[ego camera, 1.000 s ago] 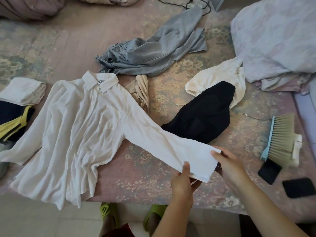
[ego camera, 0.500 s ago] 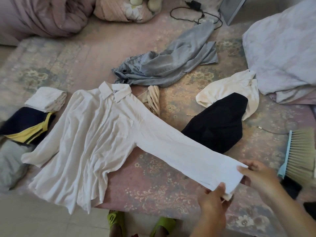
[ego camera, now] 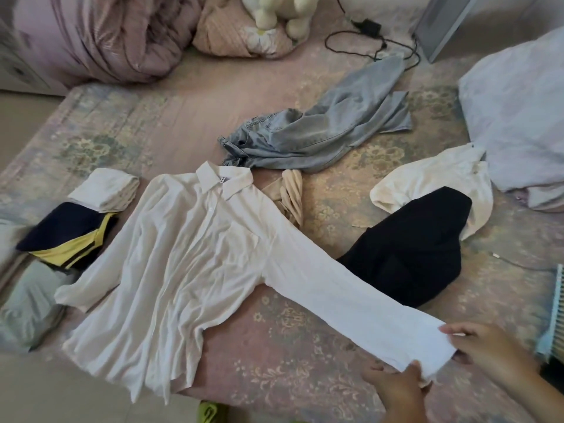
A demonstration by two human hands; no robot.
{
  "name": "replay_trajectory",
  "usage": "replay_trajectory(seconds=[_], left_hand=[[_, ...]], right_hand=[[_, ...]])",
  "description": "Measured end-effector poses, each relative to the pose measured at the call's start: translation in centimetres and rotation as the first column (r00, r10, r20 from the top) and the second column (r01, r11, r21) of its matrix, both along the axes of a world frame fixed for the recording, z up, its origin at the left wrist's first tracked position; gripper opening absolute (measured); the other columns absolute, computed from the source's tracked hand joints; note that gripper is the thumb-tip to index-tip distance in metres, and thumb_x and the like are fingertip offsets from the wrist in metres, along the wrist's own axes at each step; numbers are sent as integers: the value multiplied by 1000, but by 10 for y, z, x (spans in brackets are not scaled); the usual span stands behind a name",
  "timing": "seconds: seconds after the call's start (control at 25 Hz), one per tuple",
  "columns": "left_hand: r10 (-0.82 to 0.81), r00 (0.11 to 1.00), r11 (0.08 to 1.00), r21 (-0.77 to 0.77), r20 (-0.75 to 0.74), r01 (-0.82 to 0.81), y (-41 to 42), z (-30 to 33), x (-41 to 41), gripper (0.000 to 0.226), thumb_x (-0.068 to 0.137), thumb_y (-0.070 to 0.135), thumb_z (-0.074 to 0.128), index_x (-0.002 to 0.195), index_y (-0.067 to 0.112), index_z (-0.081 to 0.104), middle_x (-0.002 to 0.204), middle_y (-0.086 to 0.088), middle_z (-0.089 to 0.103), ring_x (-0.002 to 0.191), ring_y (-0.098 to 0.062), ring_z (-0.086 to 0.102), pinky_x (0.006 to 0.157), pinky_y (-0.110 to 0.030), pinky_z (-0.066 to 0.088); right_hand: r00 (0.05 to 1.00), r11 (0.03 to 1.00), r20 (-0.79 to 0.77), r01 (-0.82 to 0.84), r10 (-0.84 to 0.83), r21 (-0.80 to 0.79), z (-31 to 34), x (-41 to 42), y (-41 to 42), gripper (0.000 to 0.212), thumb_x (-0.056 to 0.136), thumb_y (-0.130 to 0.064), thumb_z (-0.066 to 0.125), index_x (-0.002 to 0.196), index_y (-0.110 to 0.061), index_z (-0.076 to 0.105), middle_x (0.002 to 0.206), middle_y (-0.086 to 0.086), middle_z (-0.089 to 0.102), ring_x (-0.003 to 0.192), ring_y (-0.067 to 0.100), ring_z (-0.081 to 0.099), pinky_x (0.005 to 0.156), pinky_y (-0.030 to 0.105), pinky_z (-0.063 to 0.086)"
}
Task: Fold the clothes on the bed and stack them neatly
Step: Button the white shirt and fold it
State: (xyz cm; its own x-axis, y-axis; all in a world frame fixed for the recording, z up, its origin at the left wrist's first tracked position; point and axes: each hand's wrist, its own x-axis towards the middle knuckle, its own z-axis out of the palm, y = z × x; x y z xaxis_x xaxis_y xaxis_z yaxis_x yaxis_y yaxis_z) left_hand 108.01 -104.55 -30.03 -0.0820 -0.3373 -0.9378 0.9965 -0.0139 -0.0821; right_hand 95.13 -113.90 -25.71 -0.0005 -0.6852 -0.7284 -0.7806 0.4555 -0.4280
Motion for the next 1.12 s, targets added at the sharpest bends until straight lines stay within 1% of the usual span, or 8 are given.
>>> replay_trajectory(seconds=[0.12, 0.24, 0.4, 0.52, 0.64, 0.8, 1.0, 1.12], left_hand=[[-121, 991, 987, 113, 56, 114, 8, -16, 9, 30, 91, -15, 59, 97, 5, 39, 117, -24, 53, 81, -30, 58, 54, -31, 52], [-217, 966, 971, 130, 140, 200, 21, -17, 43, 11, 97, -11, 48, 92, -2, 45, 74, -19, 55, 50, -17, 39, 50, -21, 31], [-271, 939, 963, 66, 214, 262, 50, -8, 125, 15, 103, 2, 48, 110, -1, 62, 88, -10, 63, 65, -12, 49, 57, -22, 35], [-17, 981, 982, -183, 192, 53, 74, -5, 187, 19, 108, 16, 44, 110, 4, 60, 83, -9, 60, 64, -12, 52, 57, -21, 40], [4, 940, 981, -183, 341, 62, 101, -7, 277, 34, 108, 44, 37, 106, 14, 52, 90, -10, 59, 68, -16, 55, 61, -27, 43], [-225, 631, 965, 83, 743, 248, 144, -31, 401, 23, 104, 28, 55, 101, 6, 62, 94, -13, 63, 79, -19, 62, 67, -31, 49], [-357, 597, 933, 254, 718, 253, 165, -85, 506, 31, 107, 21, 48, 137, 14, 47, 117, -15, 61, 99, -30, 65, 82, -38, 52], [-687, 239, 701, 539, 686, 467, 198, -114, 494, 42, 105, 15, 50, 146, 8, 42, 123, -18, 60, 112, -36, 61, 94, -40, 47]], right_hand=[[1000, 1000, 20, -10, 9, 15, 10, 39, 3, 22, 99, 8, 53, 111, 5, 70, 92, 25, 66, 72, 34, 64, 83, 46, 56], [995, 998, 78, -51, 54, -36, 17, 90, 9, 22, 98, 10, 54, 112, 4, 70, 95, 22, 68, 68, 25, 66, 80, 44, 56], [983, 1000, 182, -28, 28, -1, 12, 181, 25, 24, 99, 10, 51, 114, 6, 69, 114, 26, 65, 88, 33, 67, 89, 47, 58], [966, 1000, 260, -7, 9, -8, -4, 278, 44, 23, 98, 11, 51, 114, 10, 67, 111, 28, 60, 78, 29, 64, 78, 37, 60], [938, 997, 338, -74, 81, -33, -16, 383, 65, 24, 96, 10, 52, 113, 7, 68, 109, 22, 61, 73, 30, 66, 72, 33, 60], [872, 961, 405, -251, 275, -114, -33, 524, 93, 28, 93, 6, 52, 115, 1, 70, 91, 13, 68, 68, 22, 68, 66, 19, 55], [829, 958, 500, -286, 253, -10, -74, 594, 115, 31, 96, 1, 59, 126, -1, 67, 105, 7, 65, 91, 18, 61, 79, 30, 51], [925, 988, 364, -140, 108, 63, -111, 547, 132, 29, 99, 2, 54, 126, 3, 65, 107, 14, 66, 92, 20, 60, 72, 27, 45]])
